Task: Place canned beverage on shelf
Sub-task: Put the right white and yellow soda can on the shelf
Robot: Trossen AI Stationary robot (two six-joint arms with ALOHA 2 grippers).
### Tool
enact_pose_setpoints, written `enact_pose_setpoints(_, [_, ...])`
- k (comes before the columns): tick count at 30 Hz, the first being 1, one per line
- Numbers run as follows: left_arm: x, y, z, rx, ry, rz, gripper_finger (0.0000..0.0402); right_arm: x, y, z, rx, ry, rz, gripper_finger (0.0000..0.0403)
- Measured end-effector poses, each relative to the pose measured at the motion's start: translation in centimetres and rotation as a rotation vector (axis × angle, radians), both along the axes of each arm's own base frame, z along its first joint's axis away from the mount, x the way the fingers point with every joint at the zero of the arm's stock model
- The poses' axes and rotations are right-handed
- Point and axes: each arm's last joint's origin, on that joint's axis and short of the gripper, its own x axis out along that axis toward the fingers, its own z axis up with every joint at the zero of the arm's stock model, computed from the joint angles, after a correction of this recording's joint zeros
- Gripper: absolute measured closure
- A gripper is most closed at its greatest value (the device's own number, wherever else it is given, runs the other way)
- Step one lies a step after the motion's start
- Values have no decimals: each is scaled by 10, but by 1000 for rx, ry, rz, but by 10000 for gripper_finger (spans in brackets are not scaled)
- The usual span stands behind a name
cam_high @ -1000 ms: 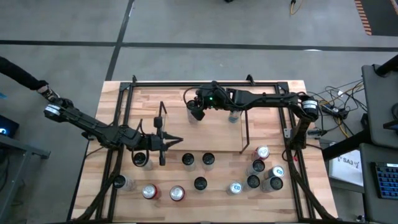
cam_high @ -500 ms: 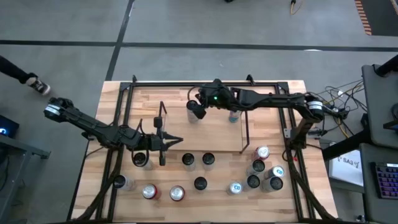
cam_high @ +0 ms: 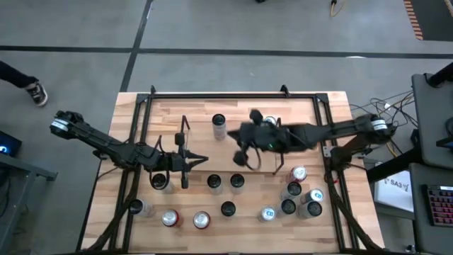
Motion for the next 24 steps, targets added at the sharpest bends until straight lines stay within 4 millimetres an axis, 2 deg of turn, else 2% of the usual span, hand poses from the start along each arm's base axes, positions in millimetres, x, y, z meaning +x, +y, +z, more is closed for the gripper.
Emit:
enact_pose_setpoints(7, [0, 0, 1, -3, -9, 0, 402, -24, 46, -25, -15, -21, 73, 394])
enact_pose_setpoints(12, [0, 0, 2, -9, -18, -1, 402, -35, 66, -42, -18, -12, 114, 394])
enact_pose_setpoints(20, [0, 0, 2, -12, -21, -1, 402, -38, 76, -54, 48, -28, 102, 394])
enact_pose_setpoints(24, [0, 0, 2, -16, -22, -1, 402, -36, 77, -54, 45, -103, 115, 394])
